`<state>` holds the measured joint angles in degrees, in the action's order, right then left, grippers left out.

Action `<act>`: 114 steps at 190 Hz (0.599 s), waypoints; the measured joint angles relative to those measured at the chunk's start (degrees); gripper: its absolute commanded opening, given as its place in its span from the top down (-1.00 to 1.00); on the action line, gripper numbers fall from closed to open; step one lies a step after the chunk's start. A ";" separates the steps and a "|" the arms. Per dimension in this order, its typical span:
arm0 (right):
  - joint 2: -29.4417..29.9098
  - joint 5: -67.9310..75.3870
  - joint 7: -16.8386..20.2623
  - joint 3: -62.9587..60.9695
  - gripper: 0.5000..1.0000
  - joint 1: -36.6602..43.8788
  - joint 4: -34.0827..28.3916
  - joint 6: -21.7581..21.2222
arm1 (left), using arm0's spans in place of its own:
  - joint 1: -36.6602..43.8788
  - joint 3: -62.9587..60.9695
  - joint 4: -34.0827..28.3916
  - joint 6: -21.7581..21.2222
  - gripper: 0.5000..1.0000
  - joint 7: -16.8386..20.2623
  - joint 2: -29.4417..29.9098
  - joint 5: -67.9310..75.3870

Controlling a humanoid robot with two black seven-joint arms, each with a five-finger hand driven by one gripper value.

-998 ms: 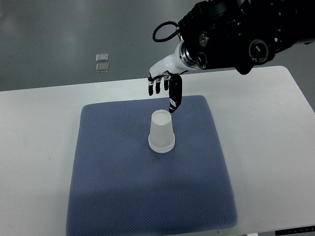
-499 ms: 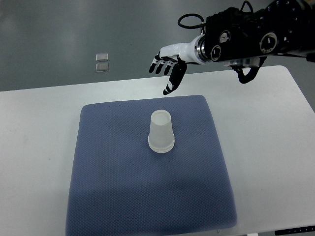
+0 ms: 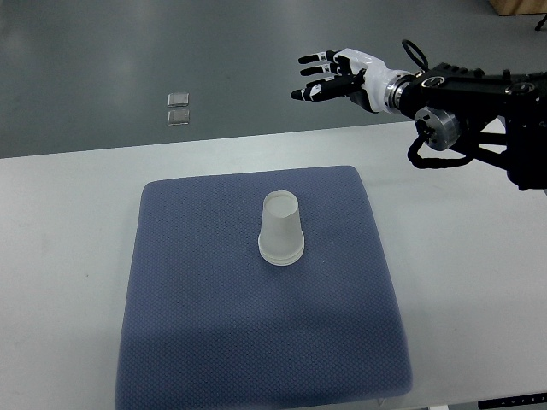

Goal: Stack paper cups

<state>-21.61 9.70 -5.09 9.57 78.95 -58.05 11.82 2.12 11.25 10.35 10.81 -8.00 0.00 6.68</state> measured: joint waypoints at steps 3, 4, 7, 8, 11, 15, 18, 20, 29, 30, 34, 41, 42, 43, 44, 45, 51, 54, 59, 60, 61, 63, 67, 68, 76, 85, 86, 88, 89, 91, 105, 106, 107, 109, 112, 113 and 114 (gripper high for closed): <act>0.14 0.03 0.00 -1.30 -0.38 -1.13 0.83 0.03 | 0.00 -0.01 0.00 0.00 -1.00 0.00 0.00 0.00; 0.19 0.04 0.00 -1.73 -0.38 -1.51 1.10 0.04 | 0.00 0.00 0.01 0.00 -1.00 0.00 0.00 0.00; 0.36 0.06 0.00 -3.03 -0.38 -2.62 1.92 0.06 | -0.01 0.00 0.01 0.00 -1.00 0.00 0.00 0.00; 0.42 0.06 0.00 -3.47 -0.38 -2.99 2.20 0.06 | -0.01 0.00 0.01 0.00 -1.00 0.00 0.00 0.00; 0.57 0.07 0.00 -4.74 -0.38 -4.08 3.01 0.06 | -0.02 0.00 0.02 0.00 -1.00 0.00 0.00 0.00; 0.76 0.07 0.00 -6.37 -0.39 -5.47 4.08 0.06 | -0.03 0.00 0.02 0.00 -1.00 0.00 0.00 0.00; 0.93 0.07 -0.01 -7.98 -0.40 -6.83 5.13 0.06 | -0.02 0.00 0.02 0.00 -1.00 0.00 0.00 0.00; 1.02 0.07 -0.01 -8.77 -0.40 -7.51 5.65 0.05 | -0.02 0.00 0.02 0.00 -1.00 0.00 0.00 0.00; 1.51 0.08 -0.05 -12.31 -0.42 -10.44 7.93 -0.10 | -0.01 0.00 0.02 0.00 -1.00 0.00 0.00 0.00; 1.63 0.08 -0.06 -13.10 -0.42 -11.09 8.43 -0.16 | -0.01 0.00 0.02 0.00 -1.00 0.00 0.00 0.00; 1.91 0.08 -0.06 -14.71 -0.42 -12.32 9.41 -0.28 | -0.02 0.00 0.02 0.00 -1.00 0.00 0.00 0.00; 2.48 0.09 -0.06 -17.69 -0.42 -14.42 11.07 -0.57 | -0.02 0.00 0.02 0.00 -1.00 -0.03 0.00 0.00; 2.66 0.10 -0.07 -18.59 -0.42 -14.98 11.53 -0.68 | -0.02 0.00 0.02 0.00 -1.00 -0.05 0.00 0.00; 2.76 0.10 -0.07 -19.04 -0.42 -15.24 11.76 -0.74 | -0.02 0.00 0.02 0.00 -1.00 -0.05 0.00 0.00; 2.86 0.11 -0.07 -19.48 -0.42 -15.51 11.97 -0.81 | -0.02 0.00 0.02 0.00 -1.00 -0.06 0.00 0.00; 2.95 0.11 -0.07 -19.93 -0.42 -15.80 12.19 -0.88 | -0.01 0.00 0.02 0.00 -1.00 -0.07 0.00 0.00; 3.59 0.12 -0.07 -22.74 -0.42 -17.44 13.41 -1.50 | -0.01 0.00 0.02 0.00 -1.00 -0.12 0.00 0.00; 3.90 0.12 -0.07 -24.21 -0.43 -18.29 13.99 -1.95 | -0.01 0.00 0.03 0.00 -1.00 -0.14 0.00 0.00; 4.39 0.13 -0.07 -26.67 -0.43 -19.69 14.89 -2.91 | -0.02 0.00 0.05 0.00 -1.00 -0.15 0.00 0.00; 4.48 0.13 -0.07 -27.16 -0.43 -19.97 15.06 -3.14 | -0.02 0.00 0.05 0.00 -1.00 -0.16 0.00 0.00; 4.56 0.13 -0.07 -27.64 -0.43 -20.25 15.23 -3.37 | -0.02 0.00 0.06 0.00 -1.00 -0.16 0.00 0.00; 4.73 0.13 -0.07 -28.61 -0.43 -20.78 15.58 -3.87 | -0.02 0.00 0.07 0.00 -1.00 -0.16 0.00 0.00; 5.08 0.13 -0.07 -30.90 -0.43 -22.14 16.34 -5.17 | -0.01 0.00 0.08 0.00 -1.00 -0.16 0.00 0.00; 5.14 0.13 -0.07 -31.33 -0.43 -22.39 16.47 -5.44 | -0.01 0.00 0.08 0.01 -1.00 -0.16 0.00 0.00; 5.54 0.13 -0.07 -34.44 -0.44 -24.31 17.39 -7.58 | 0.00 -0.01 0.09 0.03 -1.00 -0.17 0.00 0.00; 5.82 0.13 -0.07 -37.40 -0.48 -26.15 18.09 -9.92 | -0.02 -0.04 0.10 0.05 -1.00 -0.17 0.00 0.00; 5.84 0.13 -0.08 -37.63 -0.51 -26.30 18.13 -10.12 | -0.02 -0.04 0.10 0.06 -1.00 -0.17 0.00 0.00; 5.88 0.13 -0.08 -38.07 -0.54 -26.60 18.21 -10.50 | -0.02 -0.05 0.10 0.06 -1.00 -0.17 0.00 0.00; 5.89 0.13 -0.10 -38.27 -0.54 -26.74 18.24 -10.68 | -0.02 -0.05 0.10 0.06 -1.00 -0.17 0.00 0.00; 5.92 0.13 -0.12 -38.65 -0.56 -27.00 18.30 -11.03 | -0.02 -0.06 0.10 0.06 -1.00 -0.17 0.00 0.00; 6.07 0.09 -0.68 -40.27 -0.60 -28.61 18.51 -13.10 | -0.02 -0.07 0.11 0.09 -1.00 -0.17 0.00 0.00; 6.07 0.09 -0.74 -40.33 -0.61 -28.69 18.51 -13.23 | -0.02 -0.07 0.11 0.09 -1.00 -0.17 0.00 0.00; 6.07 0.09 -0.80 -40.38 -0.61 -28.77 18.51 -13.36 | -0.02 -0.07 0.11 0.09 -1.00 -0.17 0.00 0.00; 6.08 0.09 -0.95 -40.46 -0.61 -28.92 18.52 -13.64 | -0.02 -0.07 0.11 0.09 -1.00 -0.17 0.00 0.00; 6.08 0.09 -1.22 -40.56 -0.62 -29.12 18.53 -14.07 | -0.02 -0.07 0.11 0.09 -1.00 -0.17 0.00 0.00; 6.08 0.08 -1.32 -40.58 -0.62 -29.18 18.53 -14.22 | -0.02 -0.07 0.11 0.09 -1.00 -0.17 0.00 0.00; 6.08 0.08 -1.42 -40.61 -0.62 -29.23 18.54 -14.37 | -0.02 -0.07 0.11 0.09 -1.00 -0.17 0.00 0.00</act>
<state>-15.54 9.78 -6.51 -31.04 49.72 -39.51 -2.55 2.11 11.18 10.46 10.90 -8.17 0.00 6.68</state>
